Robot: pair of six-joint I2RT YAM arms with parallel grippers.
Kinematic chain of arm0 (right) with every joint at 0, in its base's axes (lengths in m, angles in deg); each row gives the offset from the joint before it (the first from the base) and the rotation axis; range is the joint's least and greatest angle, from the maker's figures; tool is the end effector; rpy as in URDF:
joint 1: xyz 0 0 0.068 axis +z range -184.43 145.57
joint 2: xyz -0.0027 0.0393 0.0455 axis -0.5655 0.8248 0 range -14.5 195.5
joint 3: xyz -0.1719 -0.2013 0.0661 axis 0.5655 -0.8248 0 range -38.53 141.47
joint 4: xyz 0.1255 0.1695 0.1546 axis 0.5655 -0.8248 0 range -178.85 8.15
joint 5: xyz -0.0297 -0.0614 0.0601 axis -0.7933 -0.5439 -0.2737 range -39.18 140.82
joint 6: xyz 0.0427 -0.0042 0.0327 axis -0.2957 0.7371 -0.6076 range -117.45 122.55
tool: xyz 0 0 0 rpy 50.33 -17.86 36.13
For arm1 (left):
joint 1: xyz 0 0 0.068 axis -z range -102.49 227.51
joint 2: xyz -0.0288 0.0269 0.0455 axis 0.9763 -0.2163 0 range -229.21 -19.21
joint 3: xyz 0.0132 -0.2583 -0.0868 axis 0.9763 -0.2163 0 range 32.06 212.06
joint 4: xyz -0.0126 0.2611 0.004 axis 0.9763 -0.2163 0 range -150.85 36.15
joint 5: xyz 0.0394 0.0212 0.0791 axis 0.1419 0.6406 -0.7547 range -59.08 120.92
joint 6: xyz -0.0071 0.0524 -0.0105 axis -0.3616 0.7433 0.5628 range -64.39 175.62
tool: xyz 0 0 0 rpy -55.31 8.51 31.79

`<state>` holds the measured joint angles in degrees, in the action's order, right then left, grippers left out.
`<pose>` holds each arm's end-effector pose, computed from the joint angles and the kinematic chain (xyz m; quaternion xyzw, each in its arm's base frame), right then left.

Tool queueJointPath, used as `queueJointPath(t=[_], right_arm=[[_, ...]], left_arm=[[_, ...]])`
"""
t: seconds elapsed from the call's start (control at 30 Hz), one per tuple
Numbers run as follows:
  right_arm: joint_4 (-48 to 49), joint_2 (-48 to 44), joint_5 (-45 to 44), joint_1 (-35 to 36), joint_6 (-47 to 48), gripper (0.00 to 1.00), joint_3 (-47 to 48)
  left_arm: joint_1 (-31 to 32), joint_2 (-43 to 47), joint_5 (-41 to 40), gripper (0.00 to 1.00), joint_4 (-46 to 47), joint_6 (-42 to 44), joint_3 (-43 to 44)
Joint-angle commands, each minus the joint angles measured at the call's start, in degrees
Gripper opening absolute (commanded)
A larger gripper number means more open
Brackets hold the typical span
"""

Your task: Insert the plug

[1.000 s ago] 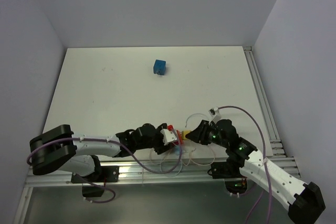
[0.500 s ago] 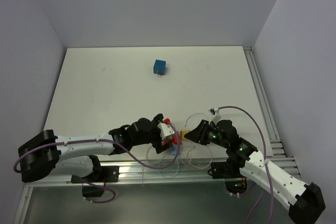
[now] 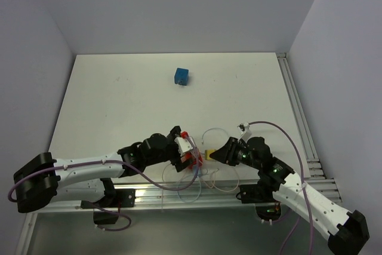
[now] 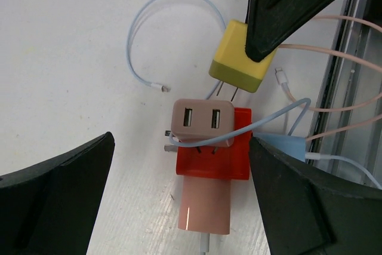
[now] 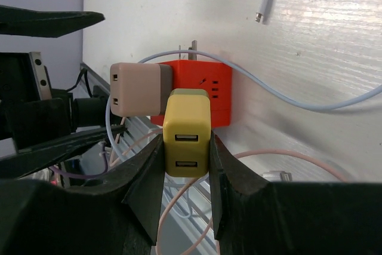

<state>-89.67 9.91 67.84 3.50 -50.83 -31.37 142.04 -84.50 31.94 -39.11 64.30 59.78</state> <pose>0.0955 0.0877 0.1615 0.0335 0.8375 0.4670 0.2818 0.1033 -0.2183 0.2091 0.5007 0.6658 -0.2656 0.4852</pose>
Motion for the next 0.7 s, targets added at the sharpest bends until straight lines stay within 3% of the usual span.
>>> queueJointPath(t=[0.0, 0.67], right_arm=[[-2.11, -0.85, -2.51, 0.47, 1.35, 0.0, 3.47], [-5.02, -2.78, -2.6, 0.39, 1.62, 0.0, 4.53]], left_arm=[[-0.11, 2.28, -0.22, 0.99, -0.23, -1.65, 1.27], [1.47, -12.48, 1.35, 0.99, 0.28, -2.36, 8.83]])
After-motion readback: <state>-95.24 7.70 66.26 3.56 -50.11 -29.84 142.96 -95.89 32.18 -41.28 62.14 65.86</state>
